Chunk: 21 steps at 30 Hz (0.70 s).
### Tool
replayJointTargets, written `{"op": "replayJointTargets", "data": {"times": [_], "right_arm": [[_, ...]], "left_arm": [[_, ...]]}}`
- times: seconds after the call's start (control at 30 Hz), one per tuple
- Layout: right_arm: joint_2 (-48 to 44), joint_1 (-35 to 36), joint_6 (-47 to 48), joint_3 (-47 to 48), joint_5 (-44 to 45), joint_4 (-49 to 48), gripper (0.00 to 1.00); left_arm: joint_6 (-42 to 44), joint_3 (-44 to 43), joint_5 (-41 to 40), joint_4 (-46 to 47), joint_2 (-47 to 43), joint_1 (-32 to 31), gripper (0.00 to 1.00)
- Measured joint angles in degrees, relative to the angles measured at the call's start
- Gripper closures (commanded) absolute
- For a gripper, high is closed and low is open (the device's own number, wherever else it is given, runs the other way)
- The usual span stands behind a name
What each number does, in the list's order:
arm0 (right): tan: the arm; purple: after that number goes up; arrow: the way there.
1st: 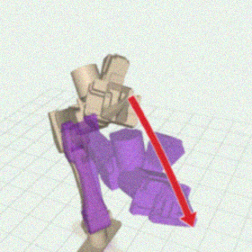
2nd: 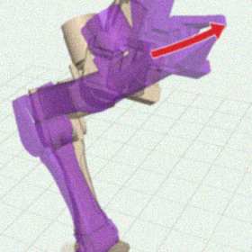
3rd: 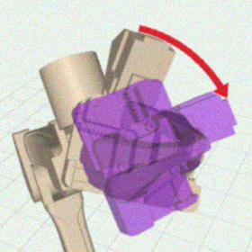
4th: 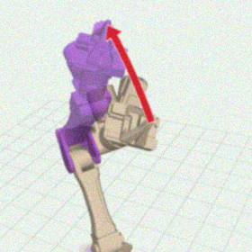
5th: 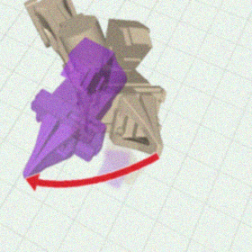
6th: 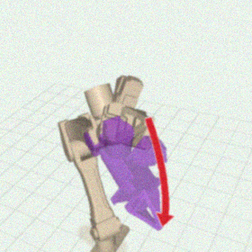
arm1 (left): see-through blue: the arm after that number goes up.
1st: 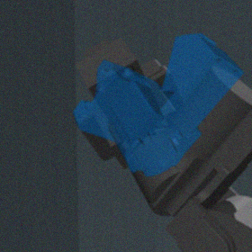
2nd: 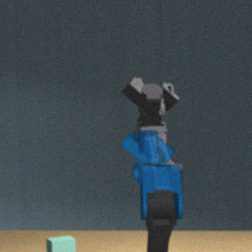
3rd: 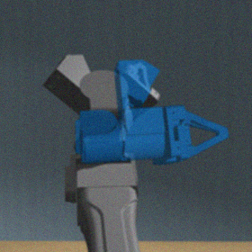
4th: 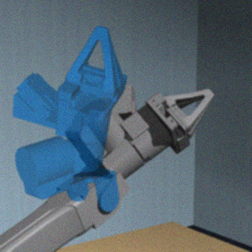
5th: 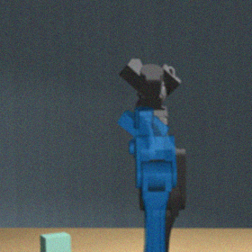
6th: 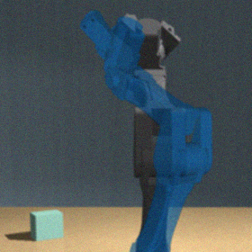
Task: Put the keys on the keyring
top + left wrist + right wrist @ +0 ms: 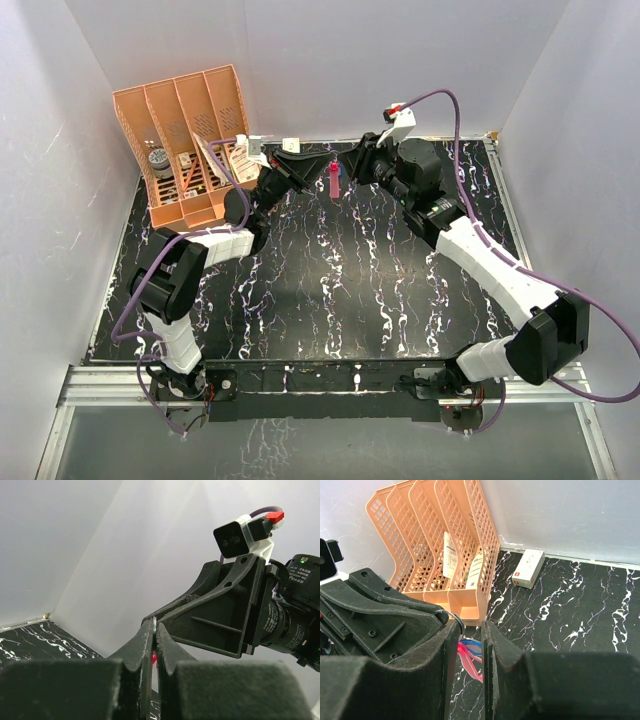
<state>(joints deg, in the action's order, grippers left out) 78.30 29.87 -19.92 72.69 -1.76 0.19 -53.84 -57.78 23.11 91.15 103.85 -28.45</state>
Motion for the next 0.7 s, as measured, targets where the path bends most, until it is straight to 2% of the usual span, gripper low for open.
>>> {"op": "replayJointTargets", "data": {"times": [0.27,0.37,0.7], "right_arm": [[1.1,0.0,-0.2,0.1,-0.9,-0.6,0.80],[1.3,-0.3,-0.2,0.1,-1.2,-0.8,0.84],[1.3,-0.3,-0.2,0.1,-1.1,-1.4,0.85]], "left_arm": [[-0.4,-1.1,0.3,0.0,0.9,0.0,1.00],[-0.6,-1.4,0.4,0.0,1.3,0.0,1.00],[-1.0,-1.6,0.5,0.0,1.9,0.0,1.00]]}}
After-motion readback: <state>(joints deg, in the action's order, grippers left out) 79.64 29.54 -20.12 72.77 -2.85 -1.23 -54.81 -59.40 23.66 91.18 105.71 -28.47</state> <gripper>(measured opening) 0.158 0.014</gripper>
